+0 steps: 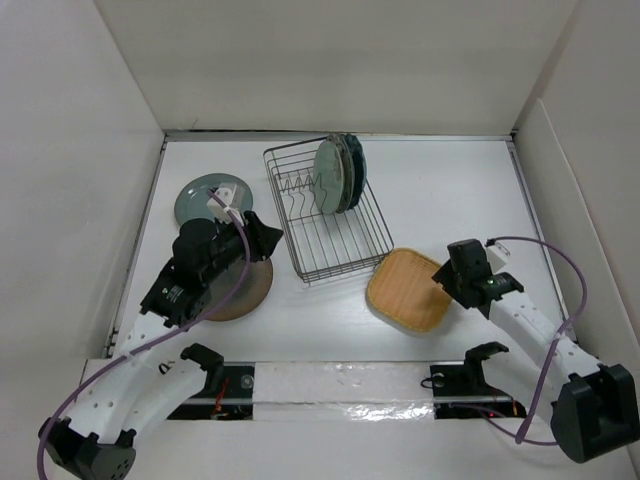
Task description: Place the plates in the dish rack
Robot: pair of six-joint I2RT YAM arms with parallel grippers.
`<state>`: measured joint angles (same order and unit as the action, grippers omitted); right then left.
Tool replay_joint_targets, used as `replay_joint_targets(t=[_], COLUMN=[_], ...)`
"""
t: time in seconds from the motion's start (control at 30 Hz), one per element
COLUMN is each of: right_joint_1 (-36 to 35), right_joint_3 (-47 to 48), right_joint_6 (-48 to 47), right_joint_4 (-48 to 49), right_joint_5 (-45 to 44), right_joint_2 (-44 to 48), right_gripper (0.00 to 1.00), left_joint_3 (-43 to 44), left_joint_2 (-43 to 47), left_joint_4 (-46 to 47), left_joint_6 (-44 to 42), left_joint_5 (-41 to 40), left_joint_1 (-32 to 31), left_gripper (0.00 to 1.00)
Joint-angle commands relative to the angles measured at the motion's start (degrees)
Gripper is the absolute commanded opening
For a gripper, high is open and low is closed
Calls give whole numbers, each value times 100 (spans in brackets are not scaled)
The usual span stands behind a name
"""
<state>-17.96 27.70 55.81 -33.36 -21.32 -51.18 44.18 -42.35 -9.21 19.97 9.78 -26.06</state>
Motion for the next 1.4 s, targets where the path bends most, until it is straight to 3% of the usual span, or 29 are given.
replay_joint_targets(t=[0.0,0.03,0.07,0.13,0.2,0.4,0.53,0.8,1.07,1.23,1.37], right_joint_1=[161,161,56,-103,-103,134,415,1540,1620,1672,1620], right_joint_3=[578,735,797,824,842,965,1263,1659,2125,3054,3171], right_joint_6=[-403,-552,-615,-913,-1028,-1432,-1678,-2101,-2013,-1864,-1644], right_joint_4=[101,119,146,443,611,1393,1561,1666,2334,2335,2756], right_joint_5=[-136,-135,-135,170,870,1780,1526,1184,761,1358,1482], right_joint_2=[-217,-191,-130,-85,-330,-1675,-2220,-3029,-3477,-4417,-4726], right_gripper=[65,59,40,32,17,16,20,19,20,20,20], left_joint_3=[257,266,257,257,275,257,257,257,240,240,222], left_joint_2=[139,139,122,104,51,51,77,113,60,7,-28], left_joint_4=[183,166,157,130,113,86,86,60,51,51,34], left_joint_6=[-45,-63,-63,-80,-81,-98,-89,-107,-107,-107,-116], left_joint_5=[-73,-134,-160,-187,-187,-231,-292,-354,-363,-389,-433], left_joint_1=[-118,-118,-188,-188,-241,-241,-241,-241,-241,-241,-241], left_gripper=[33,33,33,33,33,33,33,33,33,33,33])
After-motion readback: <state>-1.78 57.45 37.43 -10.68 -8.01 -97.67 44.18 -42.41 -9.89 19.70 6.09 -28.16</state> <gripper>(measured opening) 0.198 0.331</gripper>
